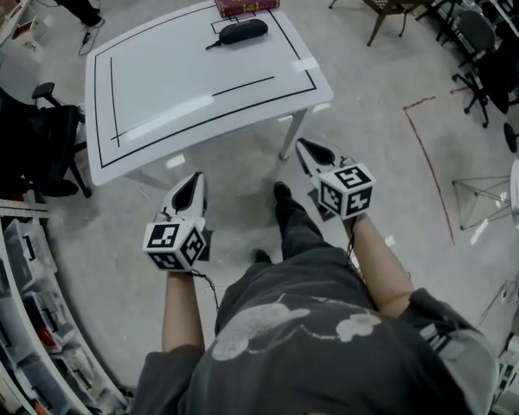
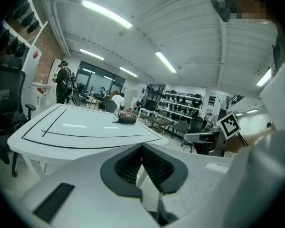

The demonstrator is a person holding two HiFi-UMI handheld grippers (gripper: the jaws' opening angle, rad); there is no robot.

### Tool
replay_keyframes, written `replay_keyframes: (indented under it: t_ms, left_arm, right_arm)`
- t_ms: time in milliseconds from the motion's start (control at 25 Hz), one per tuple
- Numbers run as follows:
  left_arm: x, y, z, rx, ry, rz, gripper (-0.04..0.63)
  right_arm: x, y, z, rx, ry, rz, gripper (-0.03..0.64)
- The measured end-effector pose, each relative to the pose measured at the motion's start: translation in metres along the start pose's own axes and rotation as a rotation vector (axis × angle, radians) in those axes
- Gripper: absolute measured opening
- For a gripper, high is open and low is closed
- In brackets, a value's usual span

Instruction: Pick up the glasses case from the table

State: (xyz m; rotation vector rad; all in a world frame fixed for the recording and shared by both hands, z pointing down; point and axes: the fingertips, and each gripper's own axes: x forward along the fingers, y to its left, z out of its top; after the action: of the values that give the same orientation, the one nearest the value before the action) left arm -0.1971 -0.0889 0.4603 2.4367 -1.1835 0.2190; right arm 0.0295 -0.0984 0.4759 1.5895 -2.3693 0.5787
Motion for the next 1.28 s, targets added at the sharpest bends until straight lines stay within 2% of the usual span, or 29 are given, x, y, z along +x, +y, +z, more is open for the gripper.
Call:
replay_keyframes:
  t_ms: [280,560,800,960,1000,1160,1280]
  left_arm:
    - [0.070,0.028,0.044,0.035,-0.015,0.047,0.003]
    - [0.157,0.049,0.084,0.039,0.000,0.097,0.003]
    - [0.229,0.061,0.106,0.039,0.024,0.103,0.003]
    - [0.273,0.062,0.122,0.095,0.042,0.080,0.006]
    - [0.283,0.062,0.126,0.114,0.047,0.073,0.018]
    - [0.320,0.061,0.135,0.185,0.085,0.021,0.182]
    - [0.347,0.064,0.135,0.259,0.131,-0.016,0.276]
  right_arm:
    - [0.077,-0.064,0.045,0.024,-0.040,0.043,0.000]
    - [0.156,-0.129,0.088,0.026,-0.002,0.106,0.000]
    - [0.205,-0.169,0.106,0.024,0.040,0.149,0.000]
    - [0.232,-0.194,0.120,0.025,0.055,0.171,0.000]
    - [0.238,-0.199,0.123,0.026,0.057,0.176,0.000]
    - [0.258,-0.216,0.136,0.021,0.062,0.185,0.000]
    - [0.270,-0.226,0.141,0.031,0.063,0.186,0.000]
